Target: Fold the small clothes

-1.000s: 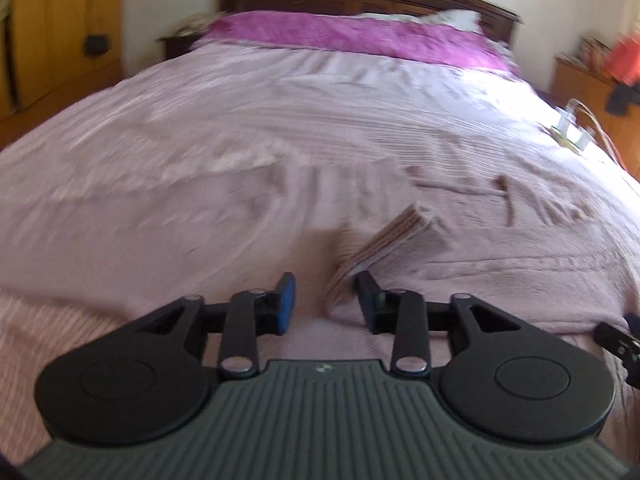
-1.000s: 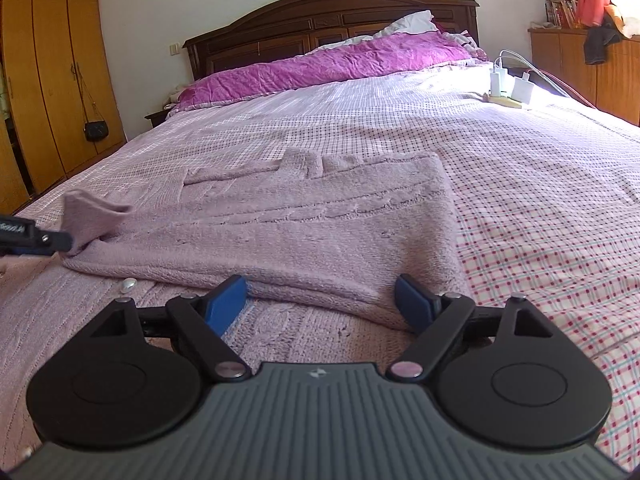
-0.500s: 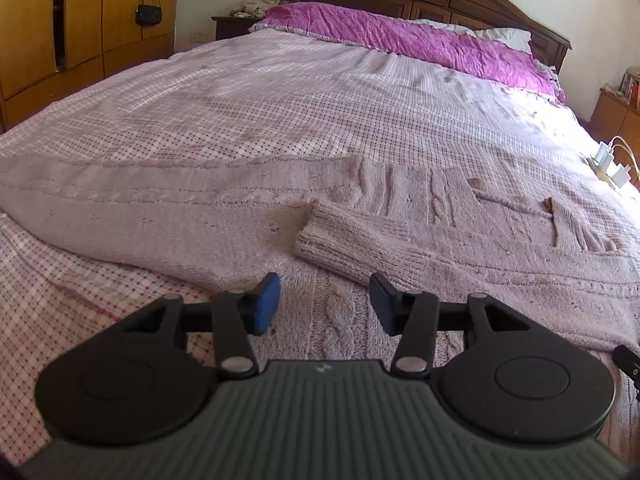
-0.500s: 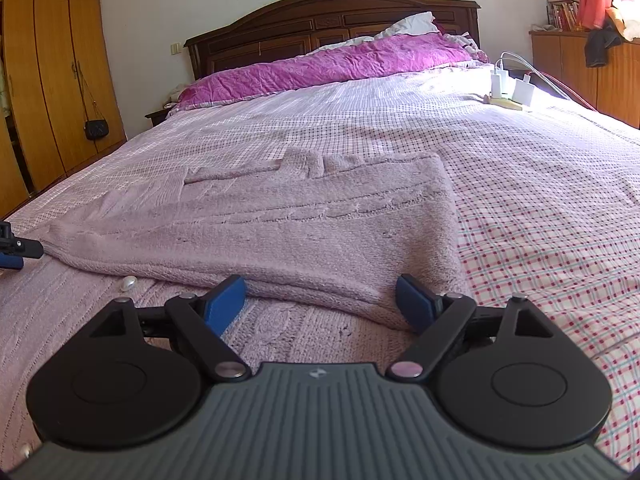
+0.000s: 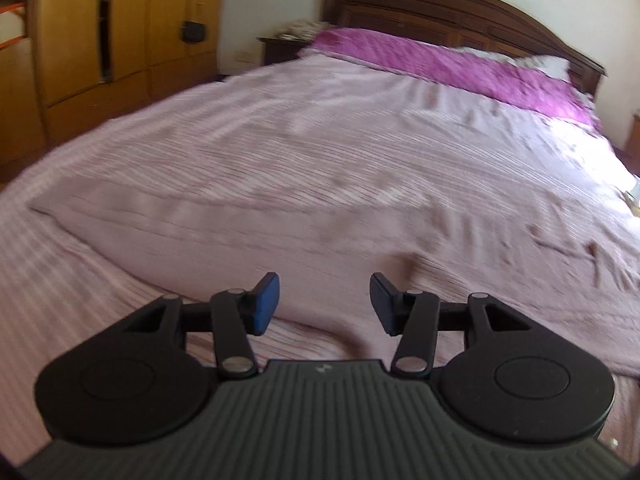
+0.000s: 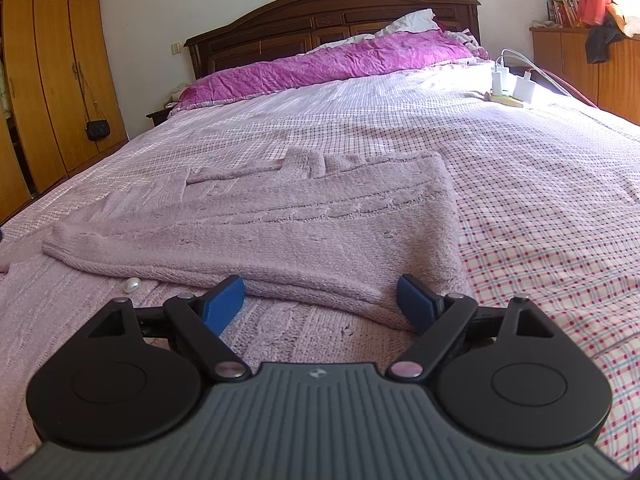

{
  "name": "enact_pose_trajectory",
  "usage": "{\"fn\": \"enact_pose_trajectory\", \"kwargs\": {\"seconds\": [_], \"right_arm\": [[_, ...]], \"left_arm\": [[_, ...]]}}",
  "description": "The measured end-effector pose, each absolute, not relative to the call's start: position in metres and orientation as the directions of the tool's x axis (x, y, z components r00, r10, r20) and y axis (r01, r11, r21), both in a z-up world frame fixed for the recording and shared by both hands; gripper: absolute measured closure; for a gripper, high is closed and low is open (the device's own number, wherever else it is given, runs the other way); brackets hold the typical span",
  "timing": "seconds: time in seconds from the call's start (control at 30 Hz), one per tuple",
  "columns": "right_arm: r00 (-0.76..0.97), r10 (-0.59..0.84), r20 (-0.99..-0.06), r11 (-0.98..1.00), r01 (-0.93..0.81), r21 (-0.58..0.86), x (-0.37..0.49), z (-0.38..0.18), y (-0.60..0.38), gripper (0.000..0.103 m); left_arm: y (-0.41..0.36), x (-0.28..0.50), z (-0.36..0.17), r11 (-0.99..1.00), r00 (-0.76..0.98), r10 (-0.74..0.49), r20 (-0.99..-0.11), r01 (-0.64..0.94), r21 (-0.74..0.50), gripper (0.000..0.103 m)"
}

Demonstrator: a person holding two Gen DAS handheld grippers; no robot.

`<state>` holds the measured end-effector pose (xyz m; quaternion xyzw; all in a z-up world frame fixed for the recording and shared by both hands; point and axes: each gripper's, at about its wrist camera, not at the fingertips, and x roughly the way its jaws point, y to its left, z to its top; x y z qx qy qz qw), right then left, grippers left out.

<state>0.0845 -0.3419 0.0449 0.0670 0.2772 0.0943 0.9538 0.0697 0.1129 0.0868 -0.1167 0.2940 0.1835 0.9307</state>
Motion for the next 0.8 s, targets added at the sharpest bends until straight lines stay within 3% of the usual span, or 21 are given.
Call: {"fn": "enact_pose_trajectory", "kwargs": {"seconds": [0.27,0.43,0.57,0.8], "right_arm": [[0.783,0.295,-0.548,0.946,-0.157,0.285,0.057,0.07,-0.343,0.014],[0.791,0.297,-0.535,0.948,-0.178,0.264,0.035,0.077,-0.334,0.014],[0.776,0.302,-0.553,0.946,-0.174,0.273,0.031,0.07,-0.326,0.014],[0.765,0.282,-0.579,0.958,-0.19,0.216,0.033,0.055,-0.308,0.012]], "left_arm": [[0.195,0.055,0.081,0.826,0.703,0.312,-0.639,-0.534,-0.183,0.05],[0.228,0.054,0.055,0.763,0.706,0.224,-0.672,-0.556,-0.33,0.05],[0.241,0.054,0.04,0.72,0.731,0.198,-0.653,-0.56,-0.41,0.05],[0.255,0.061,0.034,0.696,0.749,0.204,-0.631,-0.564,-0.444,0.05]]}}
